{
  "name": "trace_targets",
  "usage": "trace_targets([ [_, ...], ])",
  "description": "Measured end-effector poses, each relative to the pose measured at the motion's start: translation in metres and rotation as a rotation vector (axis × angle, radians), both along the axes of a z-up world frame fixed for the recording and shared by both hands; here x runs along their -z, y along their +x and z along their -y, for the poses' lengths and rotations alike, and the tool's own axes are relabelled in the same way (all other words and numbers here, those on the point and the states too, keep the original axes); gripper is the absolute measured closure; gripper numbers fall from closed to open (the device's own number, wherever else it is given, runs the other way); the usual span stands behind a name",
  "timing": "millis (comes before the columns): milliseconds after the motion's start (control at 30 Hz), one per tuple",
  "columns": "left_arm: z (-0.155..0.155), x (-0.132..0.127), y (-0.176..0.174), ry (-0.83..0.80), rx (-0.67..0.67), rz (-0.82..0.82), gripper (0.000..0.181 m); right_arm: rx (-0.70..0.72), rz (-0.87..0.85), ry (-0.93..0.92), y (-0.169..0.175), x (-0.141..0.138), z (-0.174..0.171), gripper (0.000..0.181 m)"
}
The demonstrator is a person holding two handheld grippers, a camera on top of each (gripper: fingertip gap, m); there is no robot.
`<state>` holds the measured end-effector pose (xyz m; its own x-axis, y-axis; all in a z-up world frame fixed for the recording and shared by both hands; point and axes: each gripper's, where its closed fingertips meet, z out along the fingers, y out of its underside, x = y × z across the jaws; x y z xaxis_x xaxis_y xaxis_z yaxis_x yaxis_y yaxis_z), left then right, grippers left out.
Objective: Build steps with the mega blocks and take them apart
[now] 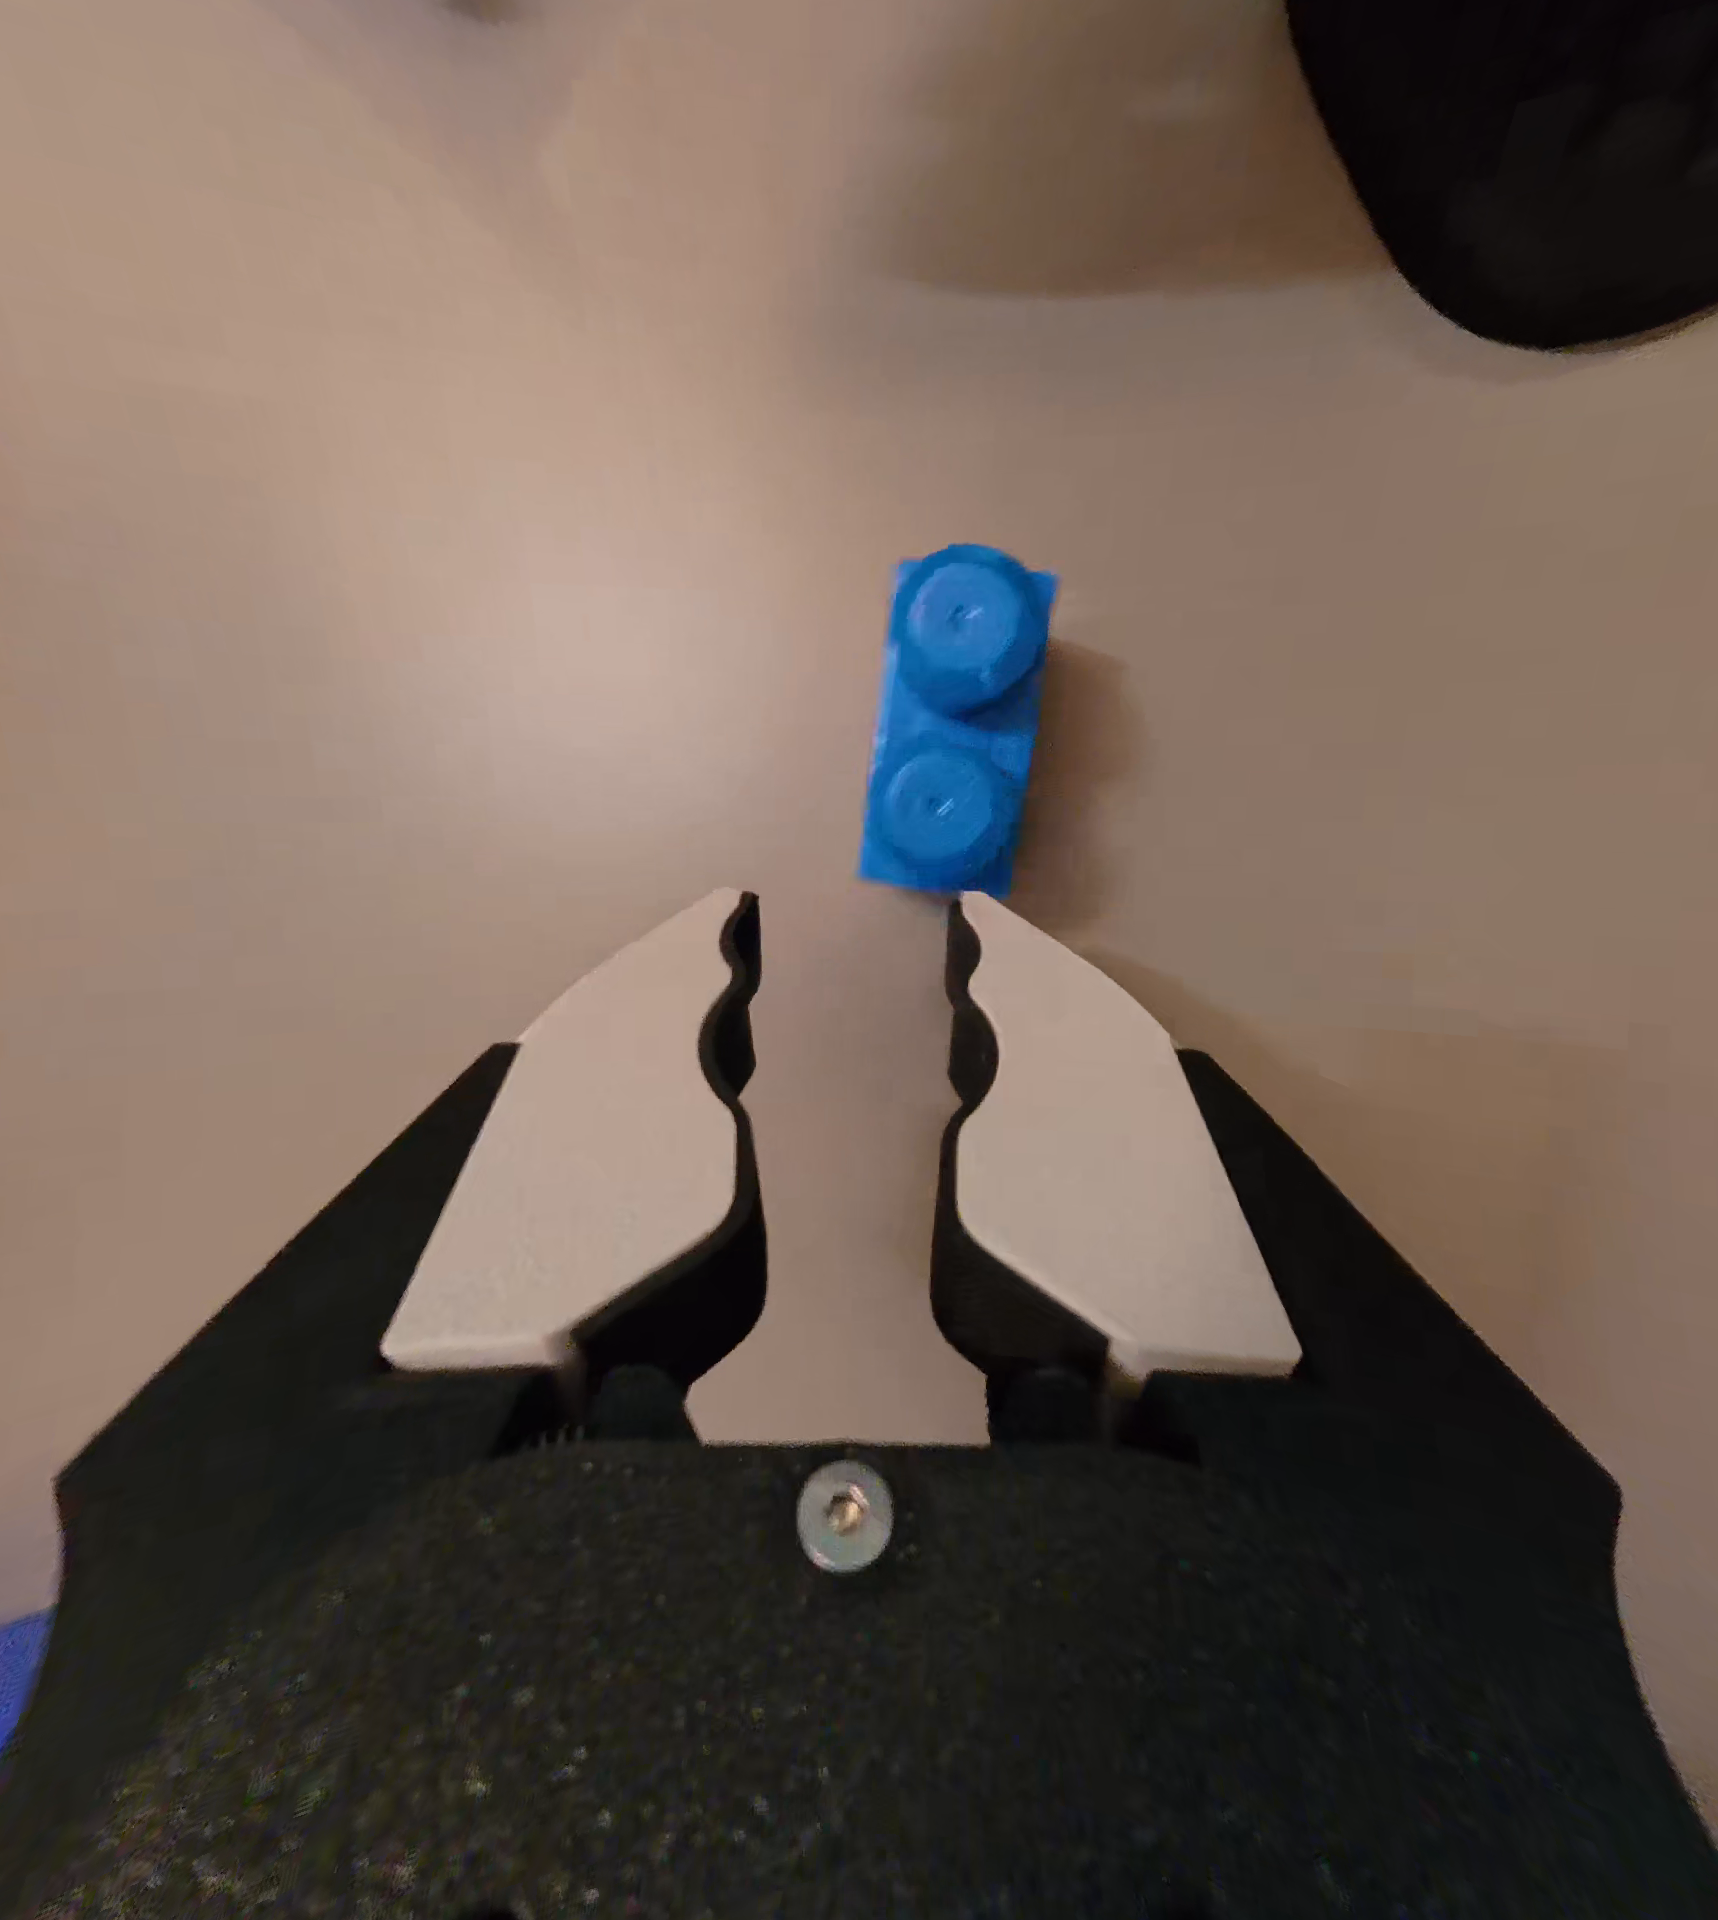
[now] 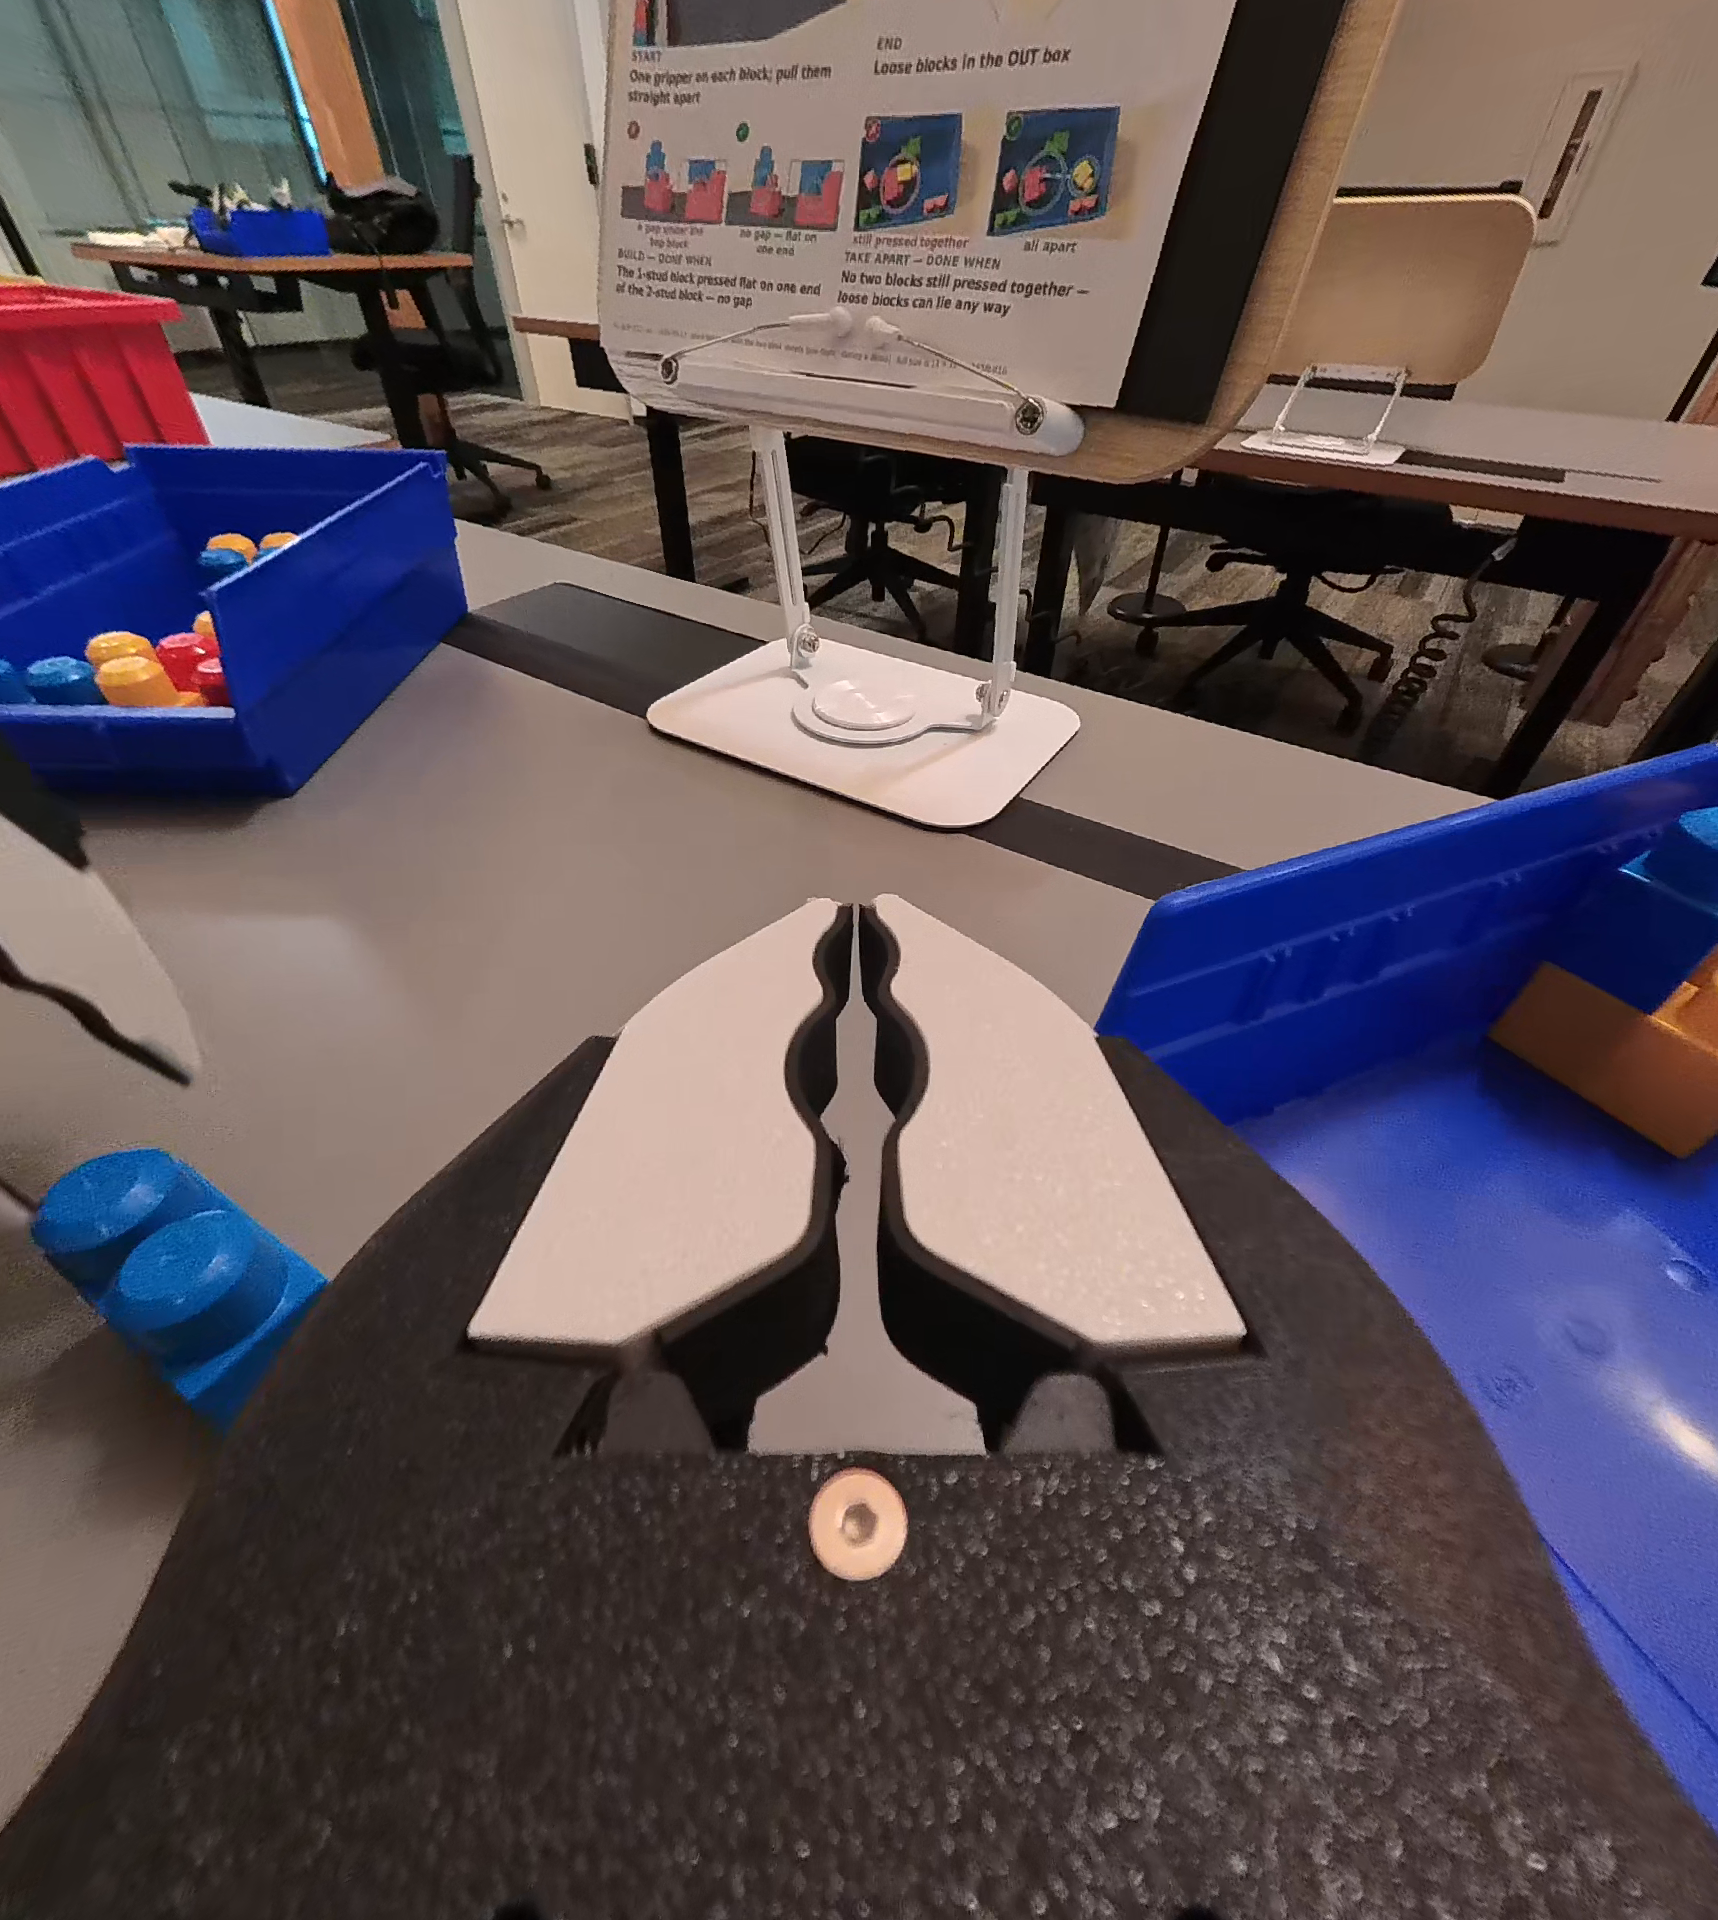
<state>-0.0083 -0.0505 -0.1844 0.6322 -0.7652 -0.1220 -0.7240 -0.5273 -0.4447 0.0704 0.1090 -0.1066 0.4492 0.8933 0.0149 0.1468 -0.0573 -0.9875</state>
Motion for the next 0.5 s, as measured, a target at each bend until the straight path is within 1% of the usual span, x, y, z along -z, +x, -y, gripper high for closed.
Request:
trace_targets([
  [67,0.001,-0.012,-0.025,0.046,-0.066,-0.006,0.149,-0.004,-0.002,-0.004,0.000,0.000,0.000,0.180],
  [133,0.004,-0.023,-0.060,0.071,-0.152,-0.012,0.148,-0.007,0.000,-0.008,0.000,0.001,0.000,0.180],
  [300,0.023,-0.053,-0.169,0.116,-0.407,-0.063,0.150,-0.013,0.000,-0.005,-0.001,0.000,0.002,0.180],
  [400,0.039,-0.064,-0.230,0.090,-0.536,-0.090,0.149,-0.017,0.000,-0.007,-0.001,0.000,0.003,0.180],
  [500,0.053,-0.065,-0.280,0.031,-0.621,-0.125,0.147,-0.021,0.005,-0.006,-0.002,0.001,0.004,0.180],
])
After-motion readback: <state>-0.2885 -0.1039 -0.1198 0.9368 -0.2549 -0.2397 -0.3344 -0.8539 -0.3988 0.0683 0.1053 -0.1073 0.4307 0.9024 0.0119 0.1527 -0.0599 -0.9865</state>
